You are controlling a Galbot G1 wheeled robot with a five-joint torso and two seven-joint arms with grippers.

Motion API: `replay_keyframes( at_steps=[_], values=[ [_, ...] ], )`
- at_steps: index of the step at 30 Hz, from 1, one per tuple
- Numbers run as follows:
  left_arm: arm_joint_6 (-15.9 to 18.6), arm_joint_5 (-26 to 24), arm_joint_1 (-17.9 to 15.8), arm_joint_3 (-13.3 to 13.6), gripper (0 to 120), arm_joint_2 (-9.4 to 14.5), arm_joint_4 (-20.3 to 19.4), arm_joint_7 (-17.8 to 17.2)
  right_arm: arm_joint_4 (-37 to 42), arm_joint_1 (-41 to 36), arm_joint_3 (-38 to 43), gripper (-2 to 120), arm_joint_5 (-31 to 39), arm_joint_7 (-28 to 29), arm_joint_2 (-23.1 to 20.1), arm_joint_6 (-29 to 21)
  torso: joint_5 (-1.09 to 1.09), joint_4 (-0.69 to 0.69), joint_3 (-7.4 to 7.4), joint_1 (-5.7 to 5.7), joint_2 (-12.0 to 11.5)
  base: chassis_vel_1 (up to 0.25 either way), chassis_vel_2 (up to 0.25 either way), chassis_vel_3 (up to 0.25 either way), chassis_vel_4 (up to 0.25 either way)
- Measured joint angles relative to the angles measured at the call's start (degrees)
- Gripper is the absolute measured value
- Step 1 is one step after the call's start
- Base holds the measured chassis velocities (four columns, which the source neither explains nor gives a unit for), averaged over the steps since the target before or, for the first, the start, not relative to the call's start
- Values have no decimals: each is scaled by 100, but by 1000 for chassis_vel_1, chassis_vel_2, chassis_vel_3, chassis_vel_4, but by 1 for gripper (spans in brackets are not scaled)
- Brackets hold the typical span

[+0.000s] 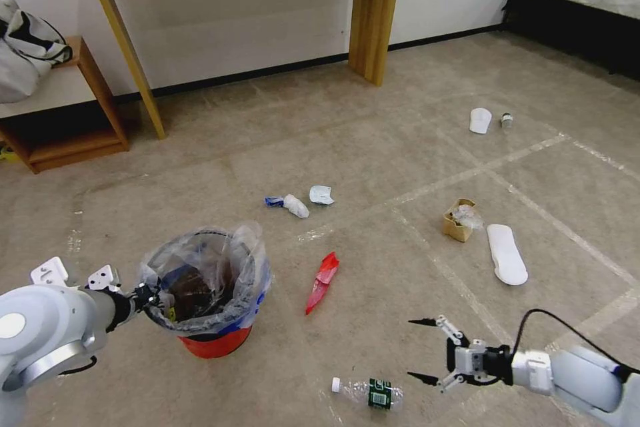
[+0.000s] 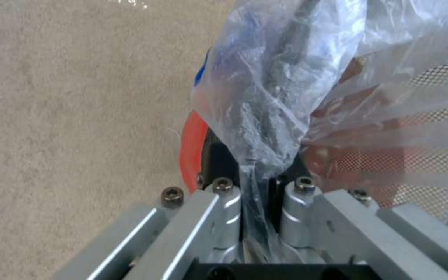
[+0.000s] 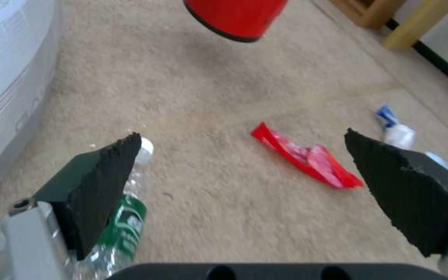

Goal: Pick up the trash bin and place the garbage on the floor into it.

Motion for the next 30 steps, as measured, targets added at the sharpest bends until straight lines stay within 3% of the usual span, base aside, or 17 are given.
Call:
replay_keyframes(
  at_steps=[10, 30],
  values=[
    [34, 22, 122, -70, 5, 78, -17, 14, -957, 737, -830, 100, 75, -43, 742, 81, 1, 0, 0, 0, 0, 0, 0, 0, 0],
    [95, 204, 134, 43, 5, 25, 76, 90, -913, 367, -982, 100, 647, 10, 943, -148, 2, 0, 0, 0, 0, 0, 0, 0, 0]
  ],
)
